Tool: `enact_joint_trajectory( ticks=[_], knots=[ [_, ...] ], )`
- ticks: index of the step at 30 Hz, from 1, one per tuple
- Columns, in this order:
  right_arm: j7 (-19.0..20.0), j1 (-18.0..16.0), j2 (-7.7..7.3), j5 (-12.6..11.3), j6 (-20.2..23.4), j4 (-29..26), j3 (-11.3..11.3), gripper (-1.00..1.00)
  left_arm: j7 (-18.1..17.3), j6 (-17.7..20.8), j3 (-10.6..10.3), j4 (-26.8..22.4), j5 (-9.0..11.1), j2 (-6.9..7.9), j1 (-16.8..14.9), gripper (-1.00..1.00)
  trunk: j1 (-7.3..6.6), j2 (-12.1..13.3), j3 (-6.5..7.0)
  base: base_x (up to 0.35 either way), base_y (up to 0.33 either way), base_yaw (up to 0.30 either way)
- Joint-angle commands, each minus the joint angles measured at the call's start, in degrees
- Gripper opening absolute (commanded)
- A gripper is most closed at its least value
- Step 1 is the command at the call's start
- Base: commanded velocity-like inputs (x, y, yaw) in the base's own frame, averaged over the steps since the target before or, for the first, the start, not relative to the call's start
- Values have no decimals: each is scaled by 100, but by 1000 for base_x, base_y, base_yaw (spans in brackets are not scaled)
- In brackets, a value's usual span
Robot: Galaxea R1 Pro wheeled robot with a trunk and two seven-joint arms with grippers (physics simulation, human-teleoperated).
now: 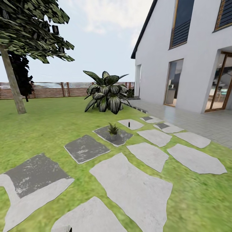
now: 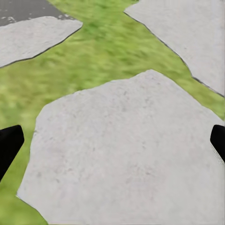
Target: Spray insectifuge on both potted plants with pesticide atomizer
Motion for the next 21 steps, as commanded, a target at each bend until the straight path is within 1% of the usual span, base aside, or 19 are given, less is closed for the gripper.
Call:
enact_joint_trajectory(
  ticks=[1,7,21],
  knots=[
    [-2,0,1,-2,34,-15,-3,100,4,-18,-3,4,19,0,-3,100,3,-2,-6,332,0,0],
    [-2,0,1,-2,36,-14,-3,100,4,-18,-3,4,19,0,-3,100,3,-2,-6,332,-30,0],
    [-2,0,1,-2,37,-15,-3,100,4,-18,-2,3,18,0,-3,100,3,-2,-6,332,-95,0]
  ],
)
